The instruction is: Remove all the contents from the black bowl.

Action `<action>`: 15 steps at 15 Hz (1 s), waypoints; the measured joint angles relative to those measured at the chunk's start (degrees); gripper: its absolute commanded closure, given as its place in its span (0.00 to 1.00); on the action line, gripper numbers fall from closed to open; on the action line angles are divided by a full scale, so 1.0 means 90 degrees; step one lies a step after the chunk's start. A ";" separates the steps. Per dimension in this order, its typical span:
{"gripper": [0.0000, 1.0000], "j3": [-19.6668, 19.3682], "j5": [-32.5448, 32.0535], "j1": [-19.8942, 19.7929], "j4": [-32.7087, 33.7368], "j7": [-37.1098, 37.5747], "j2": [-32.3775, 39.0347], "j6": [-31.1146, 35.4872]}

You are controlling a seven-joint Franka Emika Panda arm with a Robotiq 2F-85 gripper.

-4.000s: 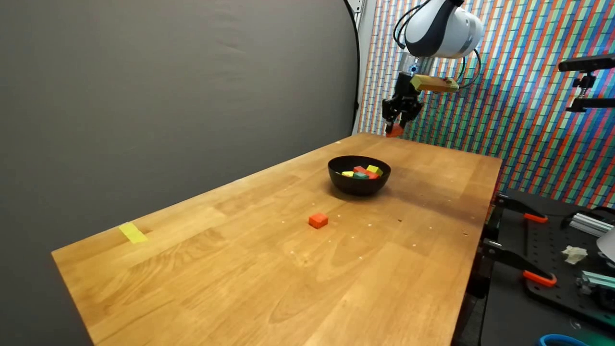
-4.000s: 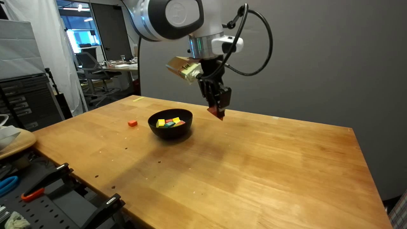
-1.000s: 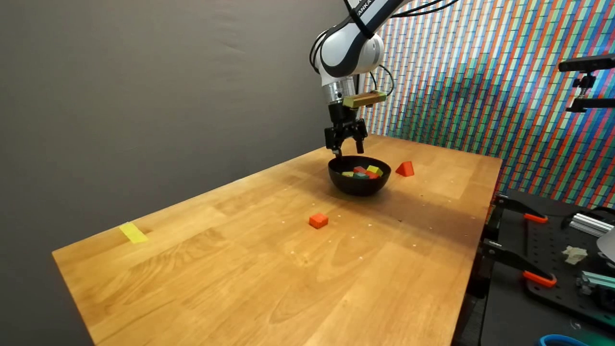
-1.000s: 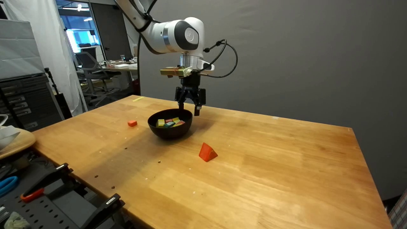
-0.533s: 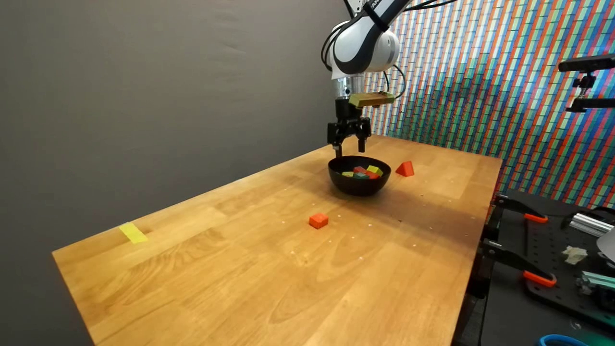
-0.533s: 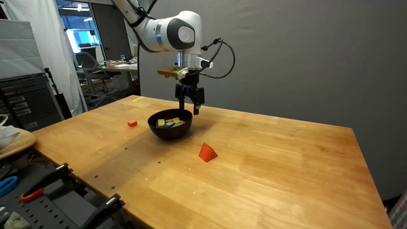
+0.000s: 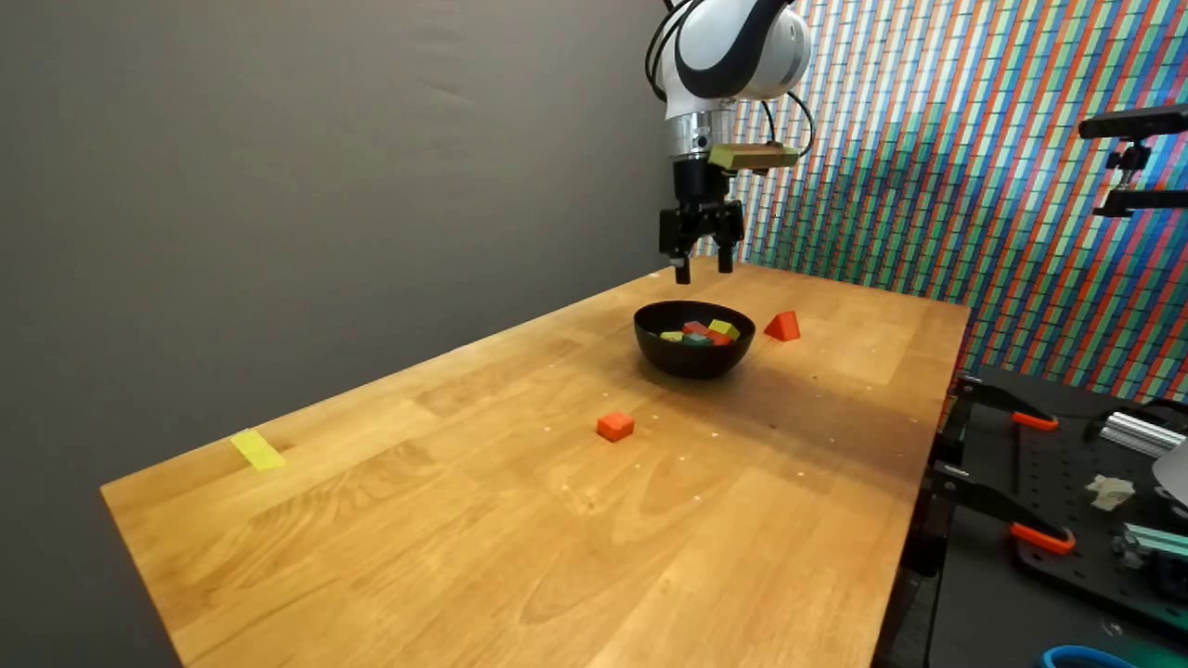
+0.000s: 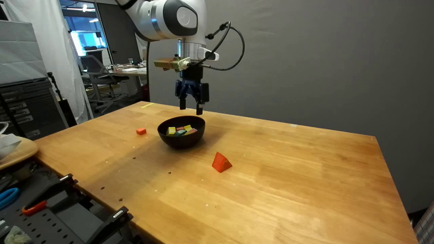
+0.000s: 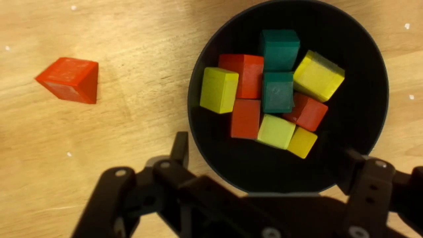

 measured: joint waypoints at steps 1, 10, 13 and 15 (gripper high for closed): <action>0.00 0.0018 0.0010 -0.0009 0.0000 -0.0127 0.0019 0.0019; 0.00 0.0323 0.0740 -0.0180 -0.0059 -0.0806 0.0320 0.0560; 0.00 0.0301 0.0740 -0.0183 -0.0042 -0.0591 0.0541 0.0588; 0.00 0.0294 0.0740 -0.0183 -0.0022 -0.0414 0.0682 0.0667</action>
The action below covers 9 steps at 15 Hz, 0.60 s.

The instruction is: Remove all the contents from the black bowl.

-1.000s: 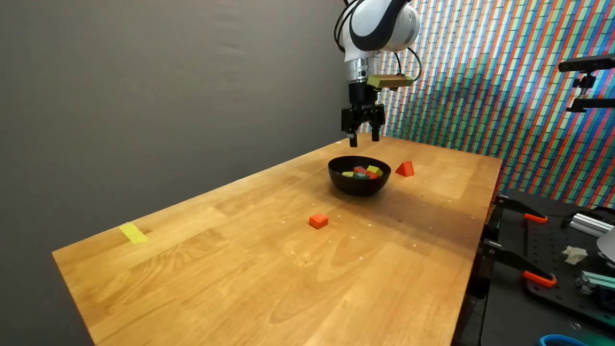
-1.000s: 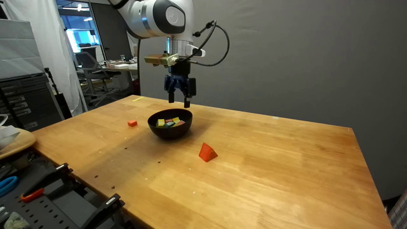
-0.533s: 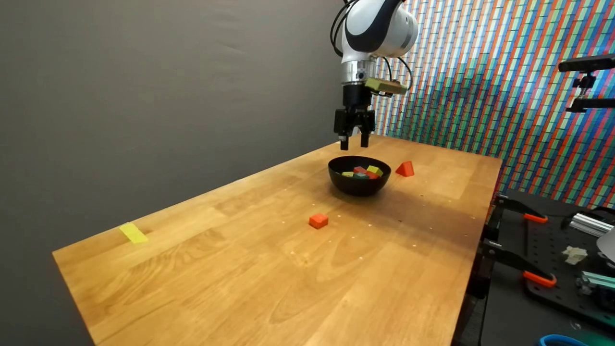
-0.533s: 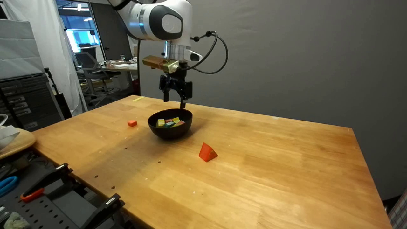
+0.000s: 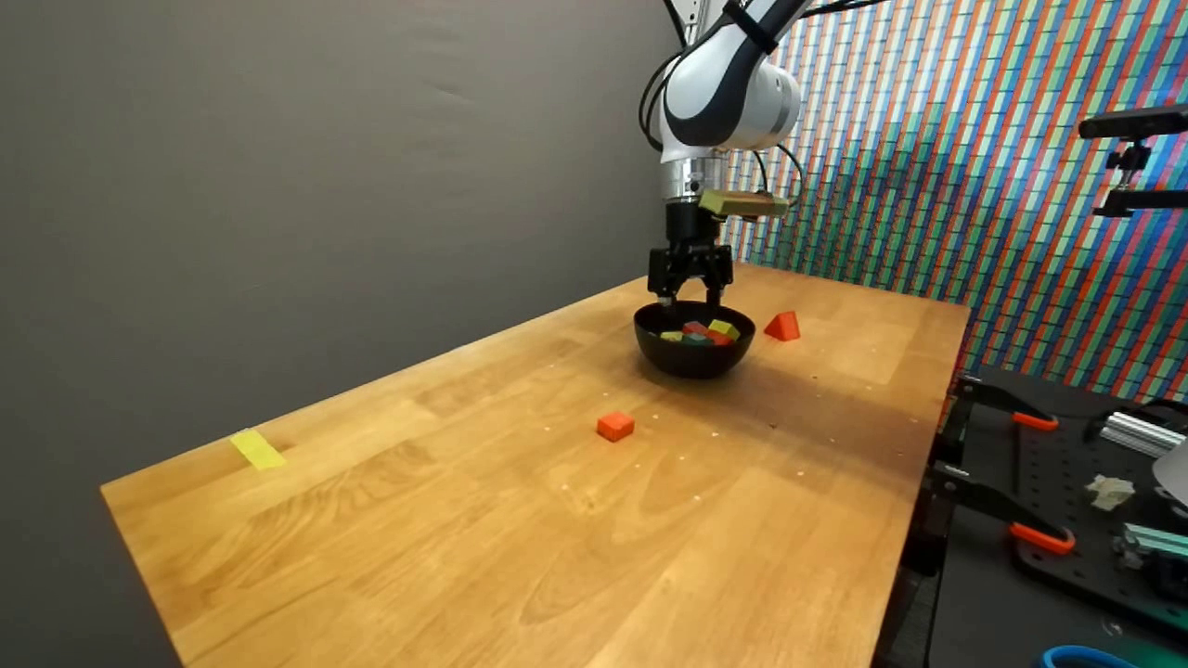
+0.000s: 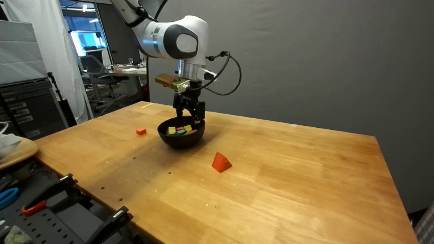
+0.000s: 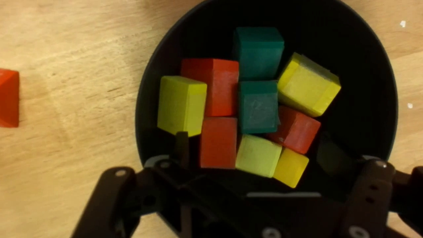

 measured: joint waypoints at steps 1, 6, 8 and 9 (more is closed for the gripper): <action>0.02 -0.0010 0.0000 0.0001 0.0010 0.0100 0.0059 0.0077; 0.19 -0.0051 0.0001 0.0000 0.0116 0.0378 0.0293 0.0220; 0.23 -0.0081 0.0001 -0.0003 0.0156 0.0438 0.0373 0.0249; 0.26 -0.0090 0.0004 -0.0006 0.0175 0.0451 0.0397 0.0251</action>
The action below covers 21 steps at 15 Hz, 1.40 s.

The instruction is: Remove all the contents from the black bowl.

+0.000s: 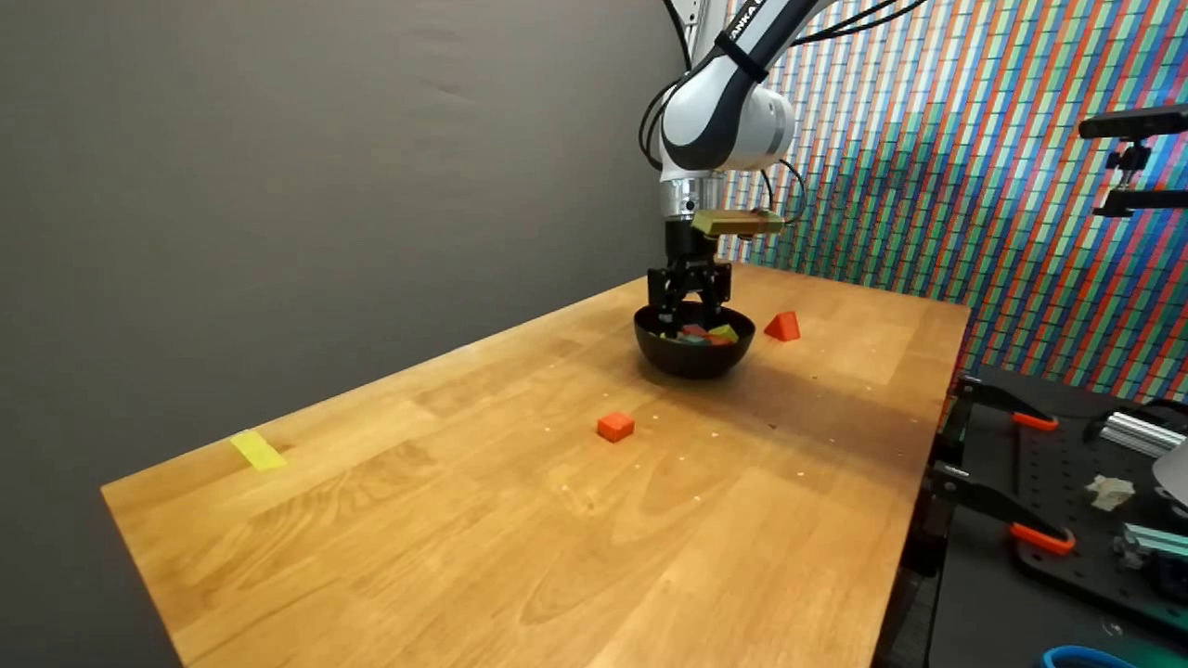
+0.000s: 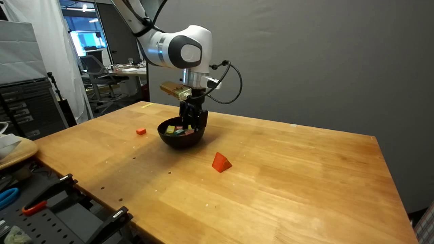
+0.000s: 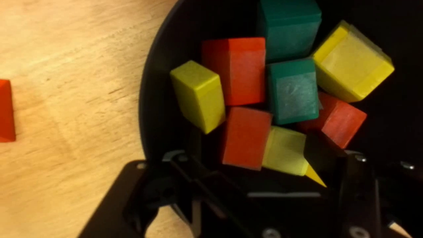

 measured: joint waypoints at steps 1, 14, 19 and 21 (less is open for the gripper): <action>0.27 0.0001 0.0000 0.0000 0.0013 0.0005 0.0006 0.0000; 0.76 0.0065 0.0172 0.0024 0.0382 0.0010 0.0159 -0.0094; 0.77 0.0076 0.0322 0.0004 0.0521 0.0009 0.0193 -0.0192; 0.77 0.0076 0.0357 -0.0008 0.0557 0.0001 0.0185 -0.0218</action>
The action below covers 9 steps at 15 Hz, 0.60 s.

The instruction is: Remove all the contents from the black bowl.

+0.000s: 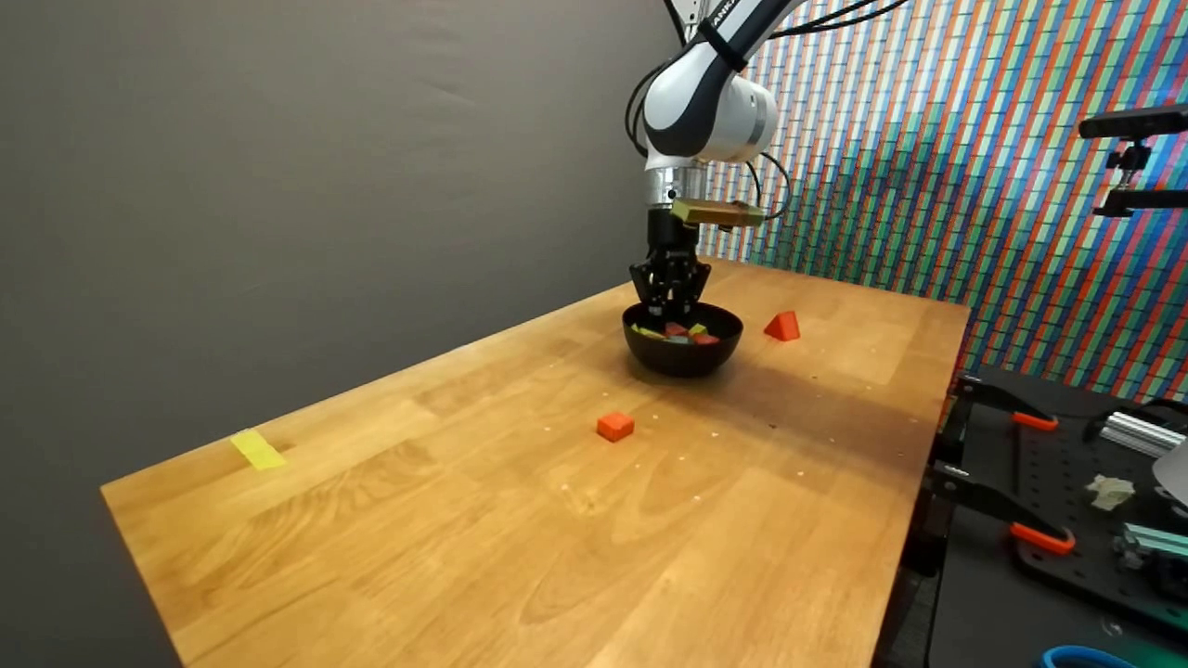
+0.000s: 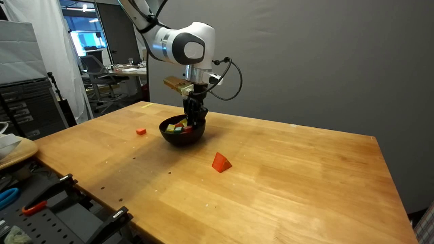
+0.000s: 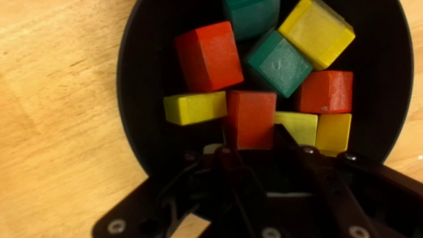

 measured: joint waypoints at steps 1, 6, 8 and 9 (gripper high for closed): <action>0.77 0.0000 0.0001 -0.0009 0.0006 -0.0024 -0.0023 -0.0042; 0.77 0.0007 0.0001 -0.0060 0.0001 -0.0274 -0.0399 -0.0512; 0.77 0.0008 0.0001 -0.0063 -0.0004 -0.0322 -0.0627 -0.0521; 0.77 0.0016 0.0001 -0.0063 0.0005 -0.0357 -0.0741 -0.0521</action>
